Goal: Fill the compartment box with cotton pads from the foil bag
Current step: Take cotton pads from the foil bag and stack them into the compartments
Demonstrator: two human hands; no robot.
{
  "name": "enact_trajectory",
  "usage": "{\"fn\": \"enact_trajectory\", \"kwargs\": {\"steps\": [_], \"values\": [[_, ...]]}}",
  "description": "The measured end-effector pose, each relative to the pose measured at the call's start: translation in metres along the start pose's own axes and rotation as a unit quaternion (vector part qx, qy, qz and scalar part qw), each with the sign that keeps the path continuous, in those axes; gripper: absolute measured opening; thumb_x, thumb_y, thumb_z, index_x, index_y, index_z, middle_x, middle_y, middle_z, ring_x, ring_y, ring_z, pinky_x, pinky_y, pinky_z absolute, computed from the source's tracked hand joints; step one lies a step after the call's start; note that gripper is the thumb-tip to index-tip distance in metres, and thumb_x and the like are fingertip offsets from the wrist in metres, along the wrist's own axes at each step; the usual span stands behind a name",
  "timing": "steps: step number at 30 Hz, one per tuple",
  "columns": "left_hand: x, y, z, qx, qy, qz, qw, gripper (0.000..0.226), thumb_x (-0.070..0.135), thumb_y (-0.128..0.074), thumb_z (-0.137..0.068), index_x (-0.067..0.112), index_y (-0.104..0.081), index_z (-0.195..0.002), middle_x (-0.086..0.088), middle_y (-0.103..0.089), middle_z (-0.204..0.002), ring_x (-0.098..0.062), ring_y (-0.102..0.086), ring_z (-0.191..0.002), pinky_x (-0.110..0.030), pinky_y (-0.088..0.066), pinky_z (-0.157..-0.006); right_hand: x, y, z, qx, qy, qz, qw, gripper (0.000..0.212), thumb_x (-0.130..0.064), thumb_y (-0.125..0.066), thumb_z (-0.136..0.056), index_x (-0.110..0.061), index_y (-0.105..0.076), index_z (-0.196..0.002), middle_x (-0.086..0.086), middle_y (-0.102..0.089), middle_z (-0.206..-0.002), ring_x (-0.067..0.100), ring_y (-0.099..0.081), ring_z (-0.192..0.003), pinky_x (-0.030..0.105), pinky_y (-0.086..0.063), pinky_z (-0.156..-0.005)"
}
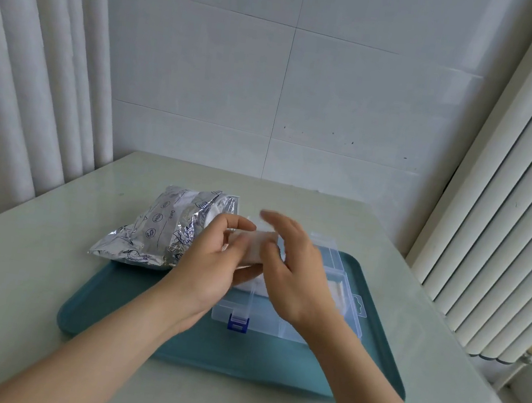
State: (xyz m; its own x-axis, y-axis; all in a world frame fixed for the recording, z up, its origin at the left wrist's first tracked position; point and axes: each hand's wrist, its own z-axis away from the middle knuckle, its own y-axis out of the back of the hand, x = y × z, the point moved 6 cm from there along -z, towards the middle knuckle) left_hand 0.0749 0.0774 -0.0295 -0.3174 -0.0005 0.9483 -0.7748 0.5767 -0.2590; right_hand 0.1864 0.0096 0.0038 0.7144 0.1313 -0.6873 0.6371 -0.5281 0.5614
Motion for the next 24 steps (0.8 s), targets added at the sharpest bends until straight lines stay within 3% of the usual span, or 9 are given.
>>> {"fn": "enact_trajectory", "kwargs": {"steps": [2, 4, 6, 9, 12, 15, 17, 20, 24], "values": [[0.0, 0.004, 0.0, 0.019, -0.01, -0.042, 0.999, 0.015, 0.008, -0.049, -0.111, 0.017, -0.06, -0.117, -0.018, -0.062, -0.124, -0.022, -0.074, -0.104, -0.033, -0.062, -0.087, 0.004, 0.008, -0.003, 0.037, 0.001, 0.044, 0.998, 0.032, -0.015, -0.056, -0.099, -0.022, -0.077, -0.122, -0.013, -0.075, -0.118, -0.006, -0.061, -0.103, 0.017, -0.049, -0.095], [0.0, 0.006, 0.002, 0.019, -0.023, -0.094, 0.995, 0.024, 0.005, -0.053, -0.109, 0.025, -0.059, -0.122, -0.013, -0.061, -0.126, -0.021, -0.075, -0.104, -0.03, -0.062, -0.086, 0.009, 0.014, -0.004, 0.058, -0.006, 0.038, 0.998, 0.025, -0.017, -0.065, -0.092, -0.022, -0.081, -0.112, -0.016, -0.078, -0.103, -0.007, -0.067, -0.091, 0.019, -0.055, -0.086], [0.004, 0.007, 0.002, 0.009, -0.06, -0.171, 0.983, 0.034, 0.008, -0.057, -0.107, 0.034, -0.054, -0.129, -0.008, -0.065, -0.124, -0.019, -0.076, -0.101, -0.028, -0.062, -0.085, 0.008, 0.02, -0.004, 0.056, 0.011, 0.029, 0.998, 0.031, -0.016, -0.068, -0.088, -0.025, -0.078, -0.116, -0.018, -0.077, -0.101, -0.004, -0.069, -0.093, 0.019, -0.057, -0.082], [0.005, 0.007, 0.002, -0.002, -0.1, -0.217, 0.971, 0.041, 0.012, -0.063, -0.105, 0.039, -0.048, -0.132, -0.001, -0.073, -0.117, -0.018, -0.076, -0.103, -0.037, -0.062, -0.092, 0.001, 0.019, -0.005, 0.004, 0.065, 0.052, 0.997, 0.039, -0.013, -0.067, -0.088, -0.029, -0.075, -0.123, -0.02, -0.075, -0.107, -0.003, -0.067, -0.102, 0.012, -0.051, -0.085], [0.005, 0.006, 0.003, 0.015, -0.12, -0.237, 0.964, 0.042, 0.011, -0.067, -0.102, 0.036, -0.048, -0.13, 0.004, -0.074, -0.113, -0.015, -0.074, -0.104, -0.038, -0.062, -0.089, -0.001, 0.019, -0.005, -0.021, 0.078, 0.062, 0.995, 0.037, -0.01, -0.067, -0.085, -0.028, -0.079, -0.115, -0.02, -0.077, -0.1, 0.0, -0.07, -0.092, 0.013, -0.052, -0.081], [0.004, 0.005, 0.002, 0.025, -0.13, -0.252, 0.959, 0.048, 0.012, -0.076, -0.097, 0.038, -0.049, -0.127, 0.008, -0.061, -0.121, -0.011, -0.071, -0.104, -0.029, -0.059, -0.085, 0.005, 0.027, -0.008, -0.024, 0.02, -0.01, 0.999, 0.036, -0.011, -0.071, -0.086, -0.028, -0.075, -0.118, -0.009, -0.079, -0.09, 0.008, -0.074, -0.076, 0.023, -0.059, -0.072], [0.004, 0.004, 0.002, 0.028, -0.146, -0.275, 0.95, 0.042, 0.014, -0.073, -0.099, 0.035, -0.05, -0.127, 0.008, -0.056, -0.125, -0.008, -0.07, -0.105, -0.027, -0.059, -0.087, 0.015, 0.035, -0.009, -0.008, -0.059, -0.094, 0.994, 0.035, -0.013, -0.07, -0.089, -0.03, -0.069, -0.119, 0.0, -0.078, -0.086, 0.01, -0.072, -0.067, 0.025, -0.056, -0.062], [0.006, -0.005, 0.008, 0.007, -0.215, -0.389, 0.896, 0.028, 0.011, -0.059, -0.105, 0.027, -0.055, -0.127, 0.008, -0.056, -0.129, 0.001, -0.061, -0.112, -0.013, -0.048, -0.095, 0.039, 0.052, -0.012, 0.078, -0.163, -0.118, 0.976, 0.032, -0.014, -0.06, -0.091, -0.036, -0.068, -0.114, 0.009, -0.075, -0.084, 0.016, -0.067, -0.066, 0.027, -0.051, -0.058], [-0.01, -0.024, 0.017, -0.102, -0.236, -0.545, 0.798, 0.031, 0.03, -0.043, -0.109, 0.026, -0.06, -0.135, 0.015, -0.054, -0.145, -0.002, -0.043, -0.138, -0.023, -0.026, -0.12, 0.065, 0.072, -0.013, 0.12, -0.234, -0.066, 0.962, 0.026, -0.017, -0.06, -0.087, -0.032, -0.079, -0.096, 0.004, -0.076, -0.083, 0.025, -0.072, -0.074, 0.03, -0.054, -0.06]]}}
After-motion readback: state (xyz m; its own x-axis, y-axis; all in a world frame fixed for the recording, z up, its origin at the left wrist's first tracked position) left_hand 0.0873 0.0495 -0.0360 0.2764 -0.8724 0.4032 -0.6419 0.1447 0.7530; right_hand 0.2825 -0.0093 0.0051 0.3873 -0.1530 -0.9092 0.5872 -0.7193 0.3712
